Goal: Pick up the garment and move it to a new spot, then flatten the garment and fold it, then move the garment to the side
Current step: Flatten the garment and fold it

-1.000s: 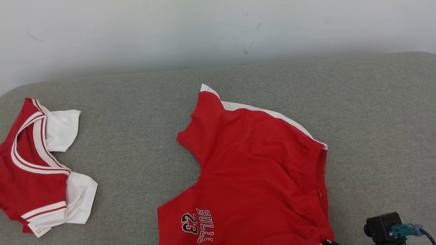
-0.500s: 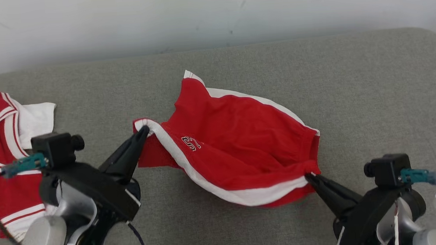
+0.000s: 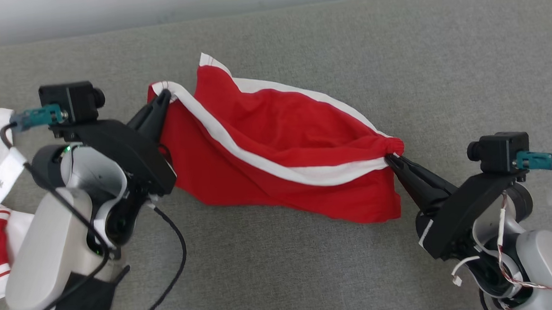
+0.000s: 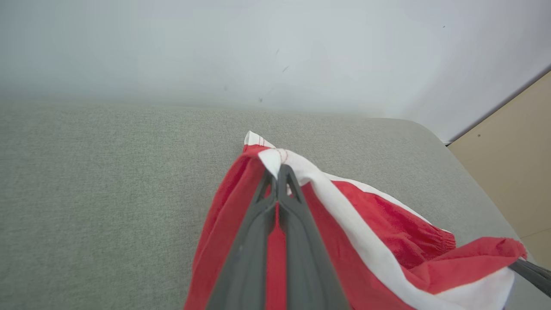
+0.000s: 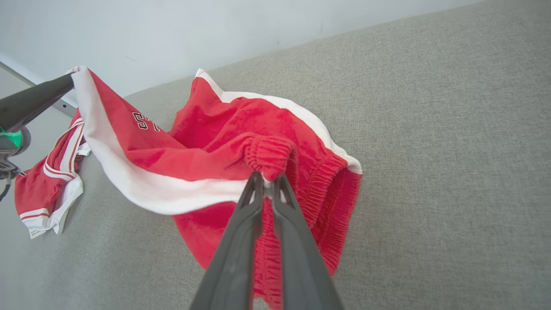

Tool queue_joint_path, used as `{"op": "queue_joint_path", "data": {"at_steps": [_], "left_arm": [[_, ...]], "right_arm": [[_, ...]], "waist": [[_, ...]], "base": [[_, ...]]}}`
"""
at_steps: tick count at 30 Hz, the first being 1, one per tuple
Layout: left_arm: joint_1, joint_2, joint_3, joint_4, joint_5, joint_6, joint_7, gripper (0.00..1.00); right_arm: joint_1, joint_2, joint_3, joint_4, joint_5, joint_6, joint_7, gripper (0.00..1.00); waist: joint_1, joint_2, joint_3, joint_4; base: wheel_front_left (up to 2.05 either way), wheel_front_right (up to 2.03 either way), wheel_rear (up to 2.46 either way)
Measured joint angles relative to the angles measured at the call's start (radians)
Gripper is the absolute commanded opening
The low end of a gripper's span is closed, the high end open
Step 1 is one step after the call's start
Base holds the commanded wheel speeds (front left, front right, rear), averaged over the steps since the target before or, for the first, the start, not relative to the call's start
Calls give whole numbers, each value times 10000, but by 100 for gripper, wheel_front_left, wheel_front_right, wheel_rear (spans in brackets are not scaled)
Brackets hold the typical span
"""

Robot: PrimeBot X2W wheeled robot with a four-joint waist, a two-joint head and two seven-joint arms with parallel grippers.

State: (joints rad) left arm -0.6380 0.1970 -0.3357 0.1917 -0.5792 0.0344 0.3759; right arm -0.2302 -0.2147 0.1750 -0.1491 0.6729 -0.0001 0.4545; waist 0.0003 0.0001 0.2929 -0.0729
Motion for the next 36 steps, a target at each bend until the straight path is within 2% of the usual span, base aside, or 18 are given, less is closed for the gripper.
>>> {"op": "queue_joint_path", "data": {"at_steps": [7, 11, 15, 28, 36], "left_arm": [[-943, -59, -29, 1308, 297, 21, -297, 0], [-1485, -121, 56, 1887, 621, 182, -658, 0], [-1798, -119, -59, 2468, 763, 167, -805, 0], [-2887, -219, -384, 3783, 1302, -98, -1417, 0], [-3429, -186, -619, 4594, 1741, -161, -1618, 0]], "right_arm": [[-645, 499, -2, 932, 130, 0, -368, 0], [-885, 817, -159, 1505, 123, -249, -698, 0], [-1067, 1053, -75, 1985, 117, -320, -869, 0], [-1609, 1381, 40, 2661, 142, -311, -1682, 0], [-1901, 1513, 180, 3087, 399, -439, -2153, 0]], "waist": [[0, 0, 425, -277], [0, 1, 551, -459], [-1, 0, 628, -648], [-2, 0, 859, -1227], [-2, 0, 1094, -1463]], "base": [[0, 0, 0], [0, 0, 0], [0, 0, 0], [0, 0, 0], [0, 0, 0]]}}
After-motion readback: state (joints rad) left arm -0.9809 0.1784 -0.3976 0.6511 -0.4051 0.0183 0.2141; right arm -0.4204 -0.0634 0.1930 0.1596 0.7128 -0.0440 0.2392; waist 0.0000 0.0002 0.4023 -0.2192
